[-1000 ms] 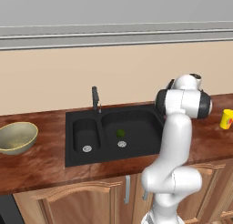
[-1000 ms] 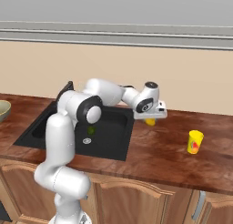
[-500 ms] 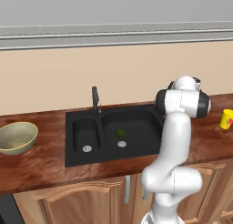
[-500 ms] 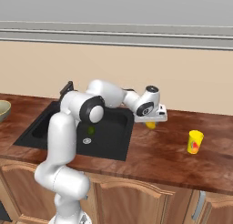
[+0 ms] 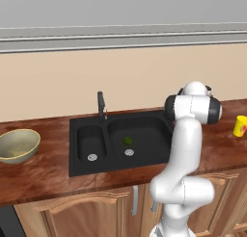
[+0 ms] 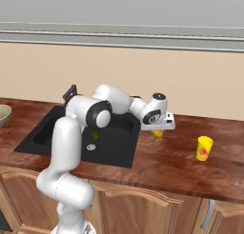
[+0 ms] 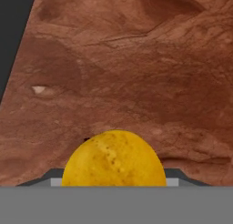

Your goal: Remove the lime and mango from the sink. Then move the bowl and cup from the counter to the sink for washing.

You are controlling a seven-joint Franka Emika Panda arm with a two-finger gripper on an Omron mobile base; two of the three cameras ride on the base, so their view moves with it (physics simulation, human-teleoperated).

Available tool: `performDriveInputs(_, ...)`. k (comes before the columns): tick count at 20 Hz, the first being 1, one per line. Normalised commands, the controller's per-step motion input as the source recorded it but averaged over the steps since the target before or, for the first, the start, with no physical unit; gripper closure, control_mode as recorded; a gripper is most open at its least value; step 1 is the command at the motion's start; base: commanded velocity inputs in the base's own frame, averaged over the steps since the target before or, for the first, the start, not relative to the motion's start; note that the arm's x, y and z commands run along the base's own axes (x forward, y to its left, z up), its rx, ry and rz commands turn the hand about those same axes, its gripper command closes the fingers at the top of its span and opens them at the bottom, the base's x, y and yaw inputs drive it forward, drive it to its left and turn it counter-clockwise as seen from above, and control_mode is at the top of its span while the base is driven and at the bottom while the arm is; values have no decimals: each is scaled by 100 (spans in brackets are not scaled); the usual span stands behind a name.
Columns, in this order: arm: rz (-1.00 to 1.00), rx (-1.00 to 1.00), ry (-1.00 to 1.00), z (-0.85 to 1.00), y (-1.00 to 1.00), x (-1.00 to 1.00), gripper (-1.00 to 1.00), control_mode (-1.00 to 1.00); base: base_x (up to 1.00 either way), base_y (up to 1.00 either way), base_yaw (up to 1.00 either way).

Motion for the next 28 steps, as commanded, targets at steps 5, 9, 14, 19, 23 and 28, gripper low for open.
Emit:
performDriveInputs(5,-1,0,0,-17,-3,2,100,-100,0,0,0)
performDriveInputs(9,-1,0,0,-16,-1,2,100,-100,0,0,0)
performDriveInputs(14,-1,0,0,-16,-1,1,100,-100,0,0,0)
performDriveInputs(19,-1,0,0,-16,-1,1,100,-100,0,0,0)
performDriveInputs(23,-1,0,0,-13,0,0,-100,-100,0,0,0)
performDriveInputs(28,-1,0,0,-6,0,0,-100,-100,0,0,0)
